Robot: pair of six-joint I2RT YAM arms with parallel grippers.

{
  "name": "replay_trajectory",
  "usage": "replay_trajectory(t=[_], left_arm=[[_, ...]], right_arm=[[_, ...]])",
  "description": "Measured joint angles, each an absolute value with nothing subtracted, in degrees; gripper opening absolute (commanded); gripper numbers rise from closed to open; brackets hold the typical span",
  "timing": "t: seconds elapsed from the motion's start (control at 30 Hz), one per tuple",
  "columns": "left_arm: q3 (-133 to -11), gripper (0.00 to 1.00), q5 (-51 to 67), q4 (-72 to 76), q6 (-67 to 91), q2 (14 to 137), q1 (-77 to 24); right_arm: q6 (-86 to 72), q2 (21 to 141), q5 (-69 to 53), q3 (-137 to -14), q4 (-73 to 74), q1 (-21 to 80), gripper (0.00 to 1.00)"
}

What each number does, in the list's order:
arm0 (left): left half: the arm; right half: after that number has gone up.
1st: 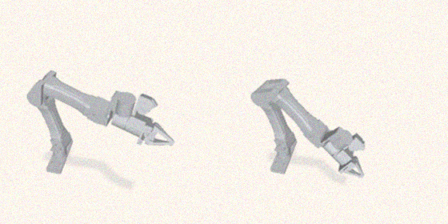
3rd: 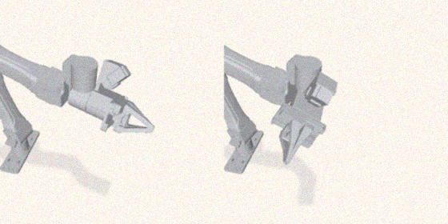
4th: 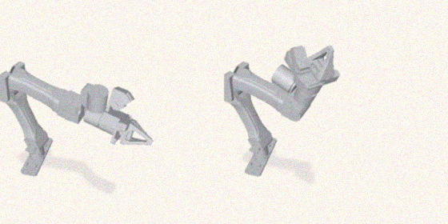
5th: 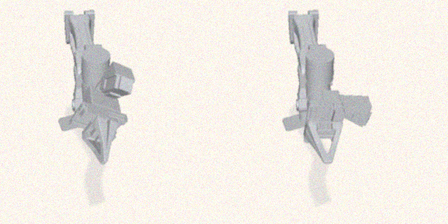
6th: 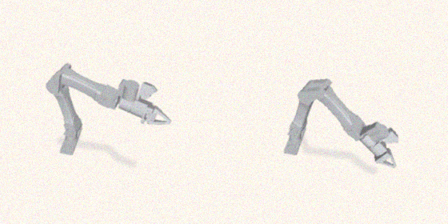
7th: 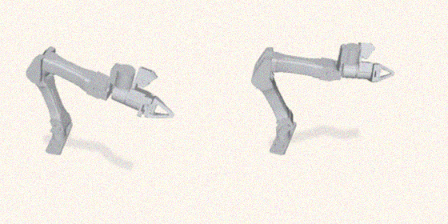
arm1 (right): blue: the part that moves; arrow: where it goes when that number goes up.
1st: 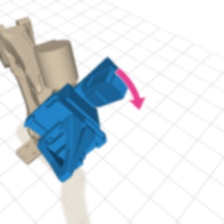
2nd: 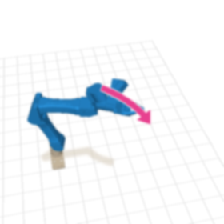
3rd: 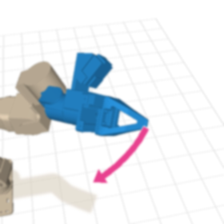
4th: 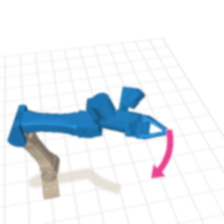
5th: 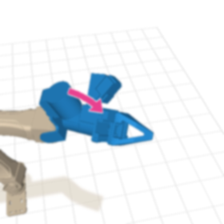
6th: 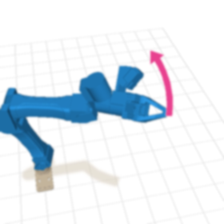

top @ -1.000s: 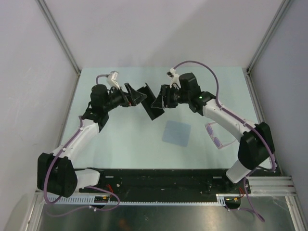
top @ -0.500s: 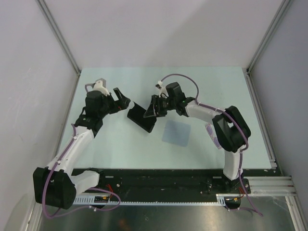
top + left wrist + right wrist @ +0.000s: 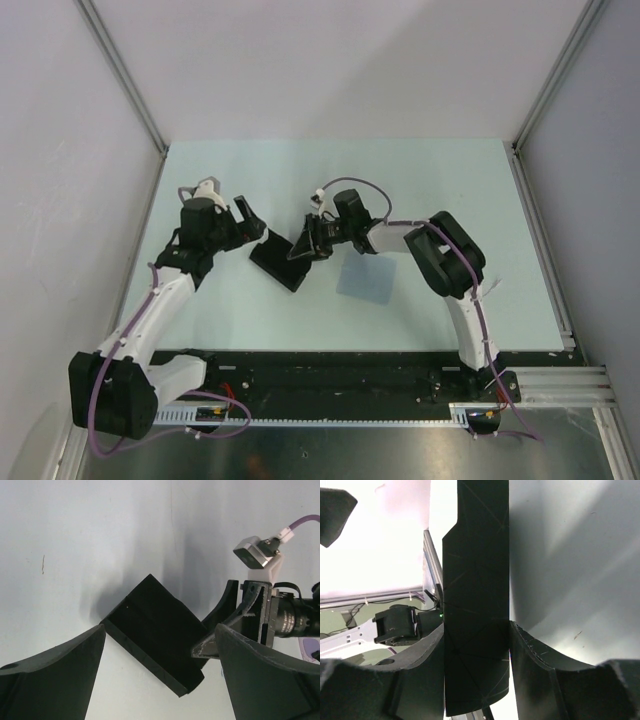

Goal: Organize the sunglasses

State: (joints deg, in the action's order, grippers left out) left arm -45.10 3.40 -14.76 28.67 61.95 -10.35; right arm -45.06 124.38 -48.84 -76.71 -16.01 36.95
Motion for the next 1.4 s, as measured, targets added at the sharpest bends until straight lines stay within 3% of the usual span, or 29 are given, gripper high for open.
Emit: replay_trajectory(t=[0.13, 0.2, 0.4, 0.6, 0.93, 1.2, 1.4], left_arm=[[-44.47, 0.97, 4.25, -15.22, 28.69, 61.95, -10.33], [-44.18, 0.97, 4.71, -15.38, 28.69, 61.95, -10.31], [-43.53, 0.99, 5.69, -15.68, 28.93, 62.39, -10.31], [-43.03, 0.99, 6.2, -15.7, 28.99, 64.71, -10.31], [-42.83, 0.99, 6.24, -15.7, 28.99, 67.53, -10.31], [-42.3, 1.0, 6.24, -15.62, 28.97, 67.2, -10.31], [-42.28, 1.0, 6.5, -15.55, 28.95, 65.34, -10.31]], right_arm=[[-48.64, 127.94, -51.13, -76.71, -20.78, 36.1, 0.08], [-49.1, 128.84, -51.42, -76.71, -21.1, 35.59, 0.21], [-49.01, 129.05, -51.44, -76.71, -21.04, 34.87, 0.46], [-46.39, 129.05, -50.37, -76.71, -18.31, 35.09, 0.64], [-39.03, 124.53, -45.3, -76.71, -10.57, 36.69, 0.76], [-32.47, 118.39, -34.06, -76.71, -0.49, 37.12, 0.96], [-29.89, 115.07, -25.56, -76.71, 4.54, 36.25, 0.98]])
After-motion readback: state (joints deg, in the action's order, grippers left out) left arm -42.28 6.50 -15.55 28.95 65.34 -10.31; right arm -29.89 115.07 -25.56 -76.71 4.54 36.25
